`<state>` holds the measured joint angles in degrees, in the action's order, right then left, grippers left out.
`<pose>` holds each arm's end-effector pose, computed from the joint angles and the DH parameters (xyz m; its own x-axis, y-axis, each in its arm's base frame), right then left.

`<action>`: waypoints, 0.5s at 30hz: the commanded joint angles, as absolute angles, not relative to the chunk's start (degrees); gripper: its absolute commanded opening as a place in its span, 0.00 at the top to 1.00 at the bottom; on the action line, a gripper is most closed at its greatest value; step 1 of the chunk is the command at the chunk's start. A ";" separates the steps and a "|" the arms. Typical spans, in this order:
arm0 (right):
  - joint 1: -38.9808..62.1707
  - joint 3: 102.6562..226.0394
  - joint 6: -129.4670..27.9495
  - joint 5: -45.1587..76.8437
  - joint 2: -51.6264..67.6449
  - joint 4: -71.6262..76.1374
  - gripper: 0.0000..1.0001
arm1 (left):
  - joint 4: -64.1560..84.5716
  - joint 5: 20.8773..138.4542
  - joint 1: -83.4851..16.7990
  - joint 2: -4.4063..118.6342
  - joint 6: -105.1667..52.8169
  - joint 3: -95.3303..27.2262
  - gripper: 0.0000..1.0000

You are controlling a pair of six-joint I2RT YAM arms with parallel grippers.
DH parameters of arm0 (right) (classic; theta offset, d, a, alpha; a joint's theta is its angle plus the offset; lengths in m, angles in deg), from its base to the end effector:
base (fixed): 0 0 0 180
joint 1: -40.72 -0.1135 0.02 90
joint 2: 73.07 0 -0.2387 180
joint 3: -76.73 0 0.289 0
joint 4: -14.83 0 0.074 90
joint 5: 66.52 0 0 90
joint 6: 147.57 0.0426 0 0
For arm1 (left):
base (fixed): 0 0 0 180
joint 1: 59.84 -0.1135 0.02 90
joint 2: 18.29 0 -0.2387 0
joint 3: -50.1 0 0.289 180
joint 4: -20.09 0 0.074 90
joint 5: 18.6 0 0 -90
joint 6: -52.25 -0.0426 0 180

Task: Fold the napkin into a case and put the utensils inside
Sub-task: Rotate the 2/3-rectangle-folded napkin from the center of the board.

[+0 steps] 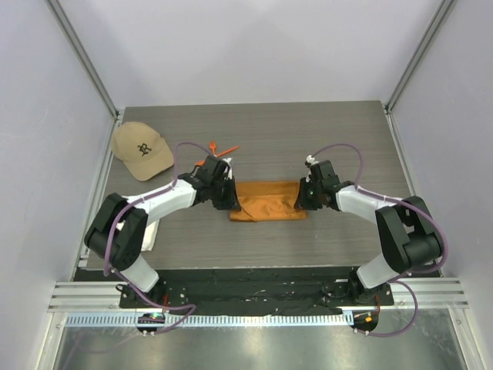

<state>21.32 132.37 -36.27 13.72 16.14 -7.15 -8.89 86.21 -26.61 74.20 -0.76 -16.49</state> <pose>0.3024 0.1141 0.0967 -0.8764 0.0709 -0.4763 -0.1067 0.9359 0.3357 0.2923 -0.2045 0.1315 -0.9393 -0.0801 -0.3337 0.1098 0.8513 -0.5131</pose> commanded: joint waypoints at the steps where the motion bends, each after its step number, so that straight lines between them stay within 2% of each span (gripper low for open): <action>1: 17.44 125.83 -29.74 15.84 11.49 -6.20 0.85 | -14.03 83.19 -26.97 71.27 -2.51 -22.51 0.89; 7: -1.35 119.48 -15.76 14.36 5.60 0.55 0.85 | -21.16 79.41 -27.76 71.36 -5.23 -27.80 0.75; 10: -7.07 121.57 -13.45 11.97 2.09 4.17 0.83 | -21.60 78.34 -28.11 68.29 -4.18 -25.79 0.71; 13: -5.26 124.65 -18.88 14.16 -3.98 -0.04 0.71 | -21.78 82.19 -28.03 67.14 -2.34 -23.68 0.71; 14: -3.77 125.18 -21.34 15.47 -6.08 -2.05 0.58 | -21.52 82.56 -27.85 67.31 -1.64 -23.06 0.72; 15: -1.92 125.71 -25.36 15.66 -6.62 -3.03 0.53 | -20.56 82.74 -26.89 67.75 -0.85 -22.36 0.73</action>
<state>-6.65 120.90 -18.66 12.46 -0.01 -1.77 -19.93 80.75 -27.85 68.88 -3.12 -24.69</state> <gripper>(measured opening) 0.364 0.287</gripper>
